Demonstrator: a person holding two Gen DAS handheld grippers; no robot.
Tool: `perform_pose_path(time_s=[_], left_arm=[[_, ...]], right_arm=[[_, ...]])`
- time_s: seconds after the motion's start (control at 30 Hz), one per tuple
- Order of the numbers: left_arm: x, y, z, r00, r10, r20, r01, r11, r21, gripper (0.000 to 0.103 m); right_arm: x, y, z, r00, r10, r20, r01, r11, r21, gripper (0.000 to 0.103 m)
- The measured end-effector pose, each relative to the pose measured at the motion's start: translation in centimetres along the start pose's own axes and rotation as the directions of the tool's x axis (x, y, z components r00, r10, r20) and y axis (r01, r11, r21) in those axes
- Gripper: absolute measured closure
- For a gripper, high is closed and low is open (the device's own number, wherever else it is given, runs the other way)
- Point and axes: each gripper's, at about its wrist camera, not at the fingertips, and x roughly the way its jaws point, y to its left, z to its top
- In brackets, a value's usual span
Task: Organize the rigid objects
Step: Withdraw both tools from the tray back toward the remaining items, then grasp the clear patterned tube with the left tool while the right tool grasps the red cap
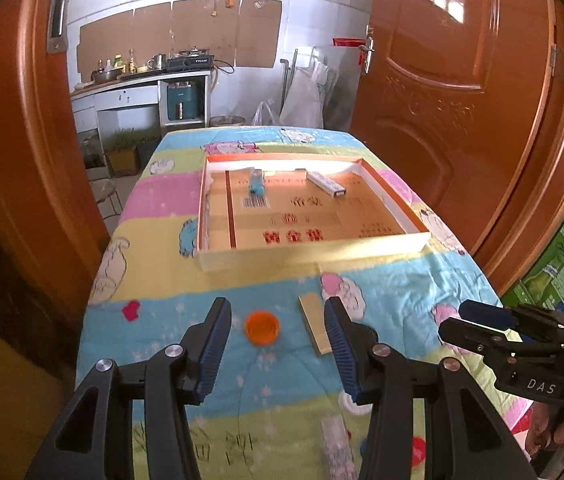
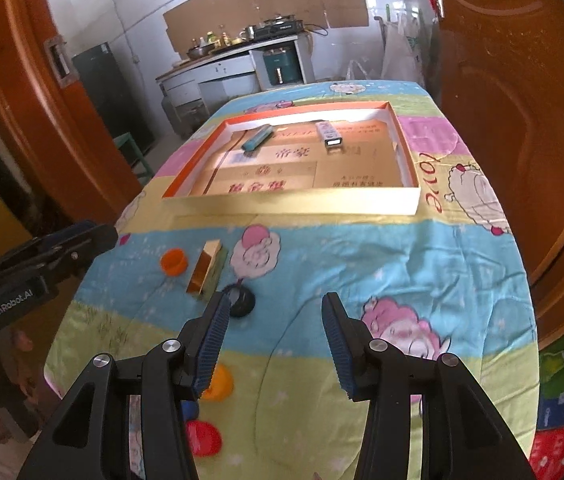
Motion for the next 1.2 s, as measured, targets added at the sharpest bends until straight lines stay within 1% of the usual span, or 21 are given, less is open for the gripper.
perform_pose_path(time_s=[0.13,0.3,0.5,0.63,0.7,0.77,0.93,1.07,1.2], left_arm=[[-0.6,-0.5,-1.4,1.0,-0.005,0.006,0.005,1.0,0.001,0.055],[-1.1,-1.0,-2.3,1.0,-0.014,0.0,0.014,1.0,-0.002,0.055],[-1.4,-1.5,-3.7,1.0,-0.018,-0.005,0.018,1.0,-0.013,0.055],[-1.1,-1.8,-5.4,1.0,-0.018,-0.017,0.018,0.999,-0.037,0.055],[-1.1,-2.1,-6.3,1.0,-0.003,-0.015,0.003,1.0,-0.03,0.055],[-1.1,-2.4,-7.2,1.0,-0.003,-0.014,0.002,0.999,-0.032,0.055],[-0.6,-2.9,-9.3,0.999,0.008,-0.034,-0.008,1.0,-0.025,0.055],[-0.1,-3.0,-10.4,0.999,0.013,-0.052,-0.015,1.0,-0.026,0.055],[-0.4,-3.3,-10.6,0.999,0.012,-0.037,-0.012,1.0,-0.022,0.055]], right_arm=[[-0.7,0.7,-1.5,1.0,0.011,0.01,-0.011,1.0,-0.005,0.053],[-1.2,1.5,-2.7,1.0,0.004,0.016,-0.004,1.0,-0.018,0.053],[-2.0,2.9,-4.3,0.999,-0.024,0.047,0.025,0.999,-0.032,0.053],[-2.1,3.2,-5.6,0.998,-0.029,0.06,0.031,0.999,-0.02,0.053],[-2.2,3.4,-6.3,0.997,-0.038,0.07,0.039,0.999,-0.013,0.053],[-2.3,3.5,-6.9,0.996,-0.045,0.079,0.046,0.999,-0.011,0.053],[-2.7,3.6,-8.2,0.995,-0.052,0.085,0.054,0.998,-0.012,0.053],[-2.7,3.5,-8.7,0.995,-0.055,0.084,0.056,0.998,-0.018,0.053],[-3.0,3.3,-9.1,0.995,-0.055,0.087,0.056,0.998,-0.016,0.053]])
